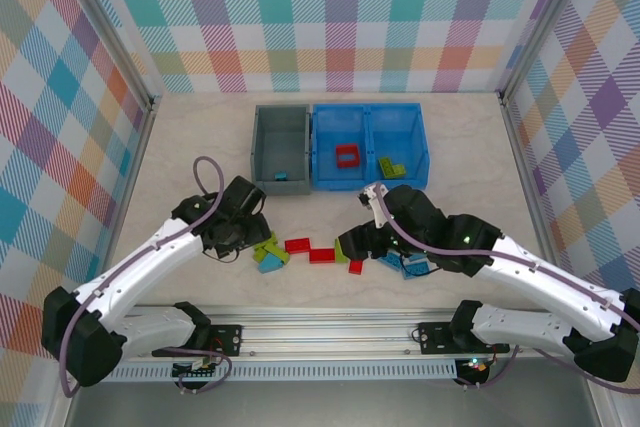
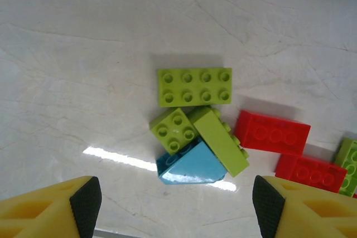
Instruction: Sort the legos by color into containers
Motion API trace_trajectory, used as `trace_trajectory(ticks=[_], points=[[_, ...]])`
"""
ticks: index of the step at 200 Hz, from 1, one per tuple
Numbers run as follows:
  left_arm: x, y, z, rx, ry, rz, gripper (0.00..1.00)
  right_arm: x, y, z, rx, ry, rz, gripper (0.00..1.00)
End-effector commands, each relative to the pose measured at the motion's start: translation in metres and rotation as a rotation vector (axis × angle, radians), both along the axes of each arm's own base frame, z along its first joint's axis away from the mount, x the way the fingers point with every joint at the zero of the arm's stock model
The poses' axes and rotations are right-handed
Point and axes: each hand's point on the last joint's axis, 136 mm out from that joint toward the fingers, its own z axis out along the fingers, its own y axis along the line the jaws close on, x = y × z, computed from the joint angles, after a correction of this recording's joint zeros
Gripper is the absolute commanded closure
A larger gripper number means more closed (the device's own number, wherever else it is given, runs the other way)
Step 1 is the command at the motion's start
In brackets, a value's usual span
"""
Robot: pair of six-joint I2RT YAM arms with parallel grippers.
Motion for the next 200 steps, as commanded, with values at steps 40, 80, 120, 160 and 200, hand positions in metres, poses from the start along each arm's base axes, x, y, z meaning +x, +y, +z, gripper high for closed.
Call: trace_trajectory(ticks=[40,80,120,160,200], points=[[0.021,-0.023,-0.009,-0.069,0.011,-0.048,0.29,-0.003,0.018,0.021,0.058,-0.069,-0.028,0.26],[0.012,-0.044,-0.01,0.006,0.006,-0.12,0.36,-0.005,0.018,0.011,0.051,-0.058,-0.034,0.26],[-0.02,-0.017,-0.036,0.167,0.073,-0.118,0.33,-0.01,0.019,-0.001,0.04,-0.019,-0.019,0.26],[-0.041,-0.036,-0.064,0.106,0.118,-0.332,0.35,-0.013,0.022,-0.01,0.032,0.011,-0.015,0.26],[-0.043,-0.033,-0.078,0.165,0.159,-0.433,0.3,-0.012,0.023,-0.012,0.032,0.014,-0.022,0.25]])
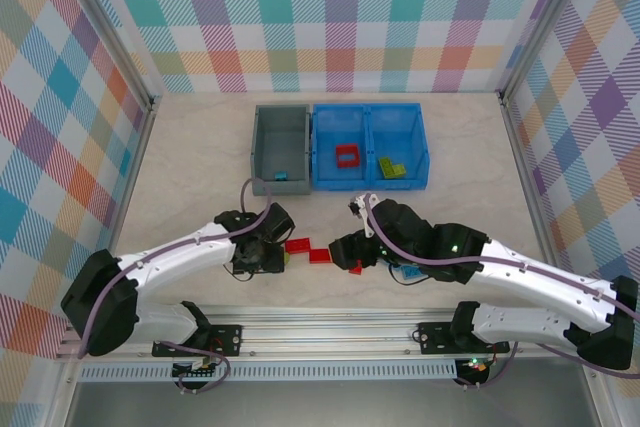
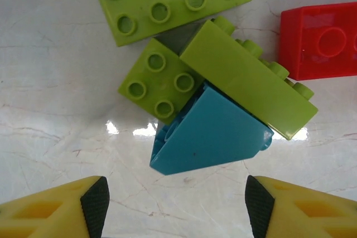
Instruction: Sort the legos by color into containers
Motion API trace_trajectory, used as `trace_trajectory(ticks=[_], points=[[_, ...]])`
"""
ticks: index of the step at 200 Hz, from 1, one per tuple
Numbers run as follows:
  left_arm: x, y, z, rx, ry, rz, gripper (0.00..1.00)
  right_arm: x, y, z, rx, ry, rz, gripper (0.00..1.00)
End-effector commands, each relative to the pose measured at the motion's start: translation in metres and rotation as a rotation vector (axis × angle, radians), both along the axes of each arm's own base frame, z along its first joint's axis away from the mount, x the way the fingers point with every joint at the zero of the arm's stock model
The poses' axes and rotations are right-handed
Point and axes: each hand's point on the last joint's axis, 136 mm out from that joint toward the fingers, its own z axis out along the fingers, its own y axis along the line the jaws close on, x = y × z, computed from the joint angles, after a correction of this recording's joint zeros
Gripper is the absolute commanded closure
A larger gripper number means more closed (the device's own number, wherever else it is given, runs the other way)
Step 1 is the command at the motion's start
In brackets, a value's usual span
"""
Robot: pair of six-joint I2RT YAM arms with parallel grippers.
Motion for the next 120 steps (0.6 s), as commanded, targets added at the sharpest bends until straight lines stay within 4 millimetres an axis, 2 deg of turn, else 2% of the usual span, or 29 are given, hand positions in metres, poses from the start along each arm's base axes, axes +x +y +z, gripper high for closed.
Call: trace_trajectory(ticks=[1,48,83,120], points=[[-0.001,-0.004,-0.007,0.004,0.011,-0.106,0.29,0.0,0.006,0.001,0.028,0.009,-0.004,0.25],[0.001,-0.021,-0.03,-0.025,0.069,-0.187,0.28,0.0,0.005,-0.001,0.026,0.017,-0.013,0.26],[0.007,-0.019,-0.035,0.008,0.062,-0.186,0.28,0.0,0.002,-0.002,0.018,0.013,-0.021,0.26],[0.006,-0.04,-0.034,-0.087,0.058,-0.18,0.39,0.001,0.004,-0.006,0.008,0.015,-0.023,0.26]])
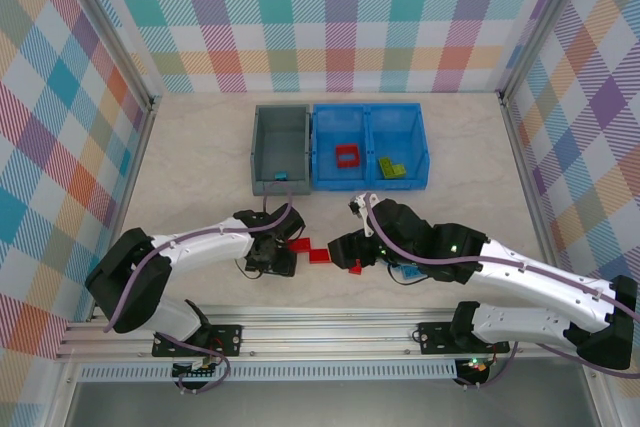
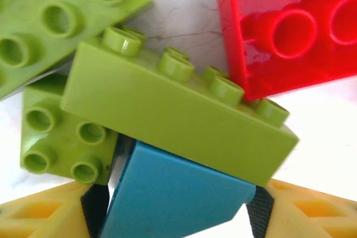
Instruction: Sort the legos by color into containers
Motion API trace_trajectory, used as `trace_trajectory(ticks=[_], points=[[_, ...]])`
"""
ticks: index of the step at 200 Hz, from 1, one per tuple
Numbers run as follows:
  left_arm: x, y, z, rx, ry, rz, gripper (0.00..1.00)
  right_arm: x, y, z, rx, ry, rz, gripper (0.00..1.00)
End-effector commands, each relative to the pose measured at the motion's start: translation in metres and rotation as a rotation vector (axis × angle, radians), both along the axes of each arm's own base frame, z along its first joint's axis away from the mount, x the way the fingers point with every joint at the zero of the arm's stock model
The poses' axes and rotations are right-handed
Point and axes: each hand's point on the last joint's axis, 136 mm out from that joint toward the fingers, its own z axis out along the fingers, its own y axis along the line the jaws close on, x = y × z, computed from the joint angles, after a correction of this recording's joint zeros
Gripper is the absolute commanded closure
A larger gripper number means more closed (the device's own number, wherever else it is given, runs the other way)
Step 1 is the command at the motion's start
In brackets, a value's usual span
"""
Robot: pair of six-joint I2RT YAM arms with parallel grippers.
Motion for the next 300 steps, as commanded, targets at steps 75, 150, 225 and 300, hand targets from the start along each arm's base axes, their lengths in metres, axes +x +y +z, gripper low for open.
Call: trace_trajectory(ticks=[75,150,225,300], points=[[0.008,-0.008,-0.003,0.01,-0.014,0.035,0.39,0.001,0.001,-0.009,-0.011,0.005,-0.014,0.26],[0.031,-0.012,-0.007,0.043,-0.084,0.082,0.61,0.0,-0.003,-0.009,-0.015,0.004,-0.02,0.26],[-0.002,0.024,0.047,0.004,-0.13,0.141,0.69,0.005,0.0,-0.005,-0.017,-0.022,-0.022,0.26],[0.09,-0.003,0.154,-0.101,-0.315,0.16,0.68,0.038,0.01,0.032,0.024,-0.159,-0.118,0.28]])
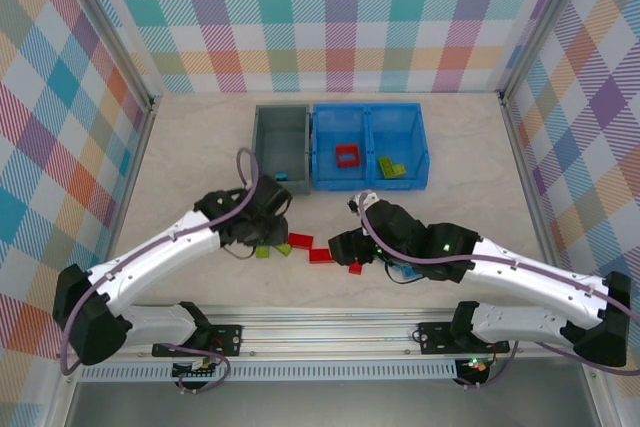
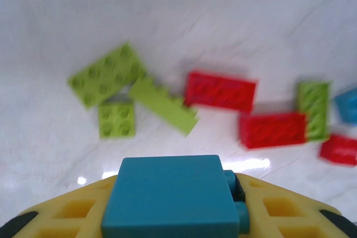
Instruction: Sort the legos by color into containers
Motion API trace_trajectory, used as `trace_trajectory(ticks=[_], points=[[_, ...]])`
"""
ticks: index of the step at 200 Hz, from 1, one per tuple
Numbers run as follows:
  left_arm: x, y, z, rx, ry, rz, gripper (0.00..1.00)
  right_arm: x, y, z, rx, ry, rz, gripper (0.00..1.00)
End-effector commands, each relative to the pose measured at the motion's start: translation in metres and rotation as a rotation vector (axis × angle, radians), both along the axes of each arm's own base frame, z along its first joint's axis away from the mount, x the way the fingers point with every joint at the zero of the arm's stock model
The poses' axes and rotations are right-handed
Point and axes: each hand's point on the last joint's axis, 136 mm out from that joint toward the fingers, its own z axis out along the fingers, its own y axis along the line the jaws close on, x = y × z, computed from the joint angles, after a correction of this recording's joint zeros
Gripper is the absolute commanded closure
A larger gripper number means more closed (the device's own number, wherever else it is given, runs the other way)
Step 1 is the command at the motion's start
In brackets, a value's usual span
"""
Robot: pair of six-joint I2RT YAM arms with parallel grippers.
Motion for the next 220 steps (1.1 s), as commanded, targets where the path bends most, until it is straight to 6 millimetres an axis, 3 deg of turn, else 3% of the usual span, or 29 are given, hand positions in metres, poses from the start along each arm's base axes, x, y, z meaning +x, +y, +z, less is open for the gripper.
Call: trace_trajectory(ticks=[1,22,48,73,105,132,159,184,220], points=[[0.046,-0.002,0.024,0.033,-0.057,0.006,0.68,0.024,0.013,0.042,0.073,-0.122,-0.056,0.28],[0.101,-0.006,0.035,0.059,-0.114,0.051,0.68,0.043,0.017,0.057,0.088,-0.169,-0.103,0.28],[0.166,-0.001,0.03,0.117,-0.151,0.113,0.69,0.061,0.02,0.07,0.12,-0.185,-0.143,0.28],[0.216,0.005,0.013,0.126,-0.147,0.174,0.69,0.069,0.021,0.073,0.13,-0.18,-0.156,0.28],[0.257,0.01,-0.024,0.132,-0.101,0.212,0.68,0.069,0.019,0.069,0.133,-0.16,-0.164,0.28],[0.275,0.005,-0.054,0.12,-0.048,0.208,0.64,0.066,0.014,0.065,0.136,-0.148,-0.173,0.28],[0.277,0.002,-0.068,0.128,-0.001,0.208,0.42,0.064,0.009,0.059,0.122,-0.136,-0.178,0.28],[0.273,0.001,-0.046,0.102,-0.034,0.211,0.37,0.063,0.0,0.054,0.105,-0.128,-0.195,0.27],[0.258,0.0,0.016,0.074,-0.132,0.203,0.36,0.064,-0.024,0.047,0.058,-0.109,-0.245,0.27]])
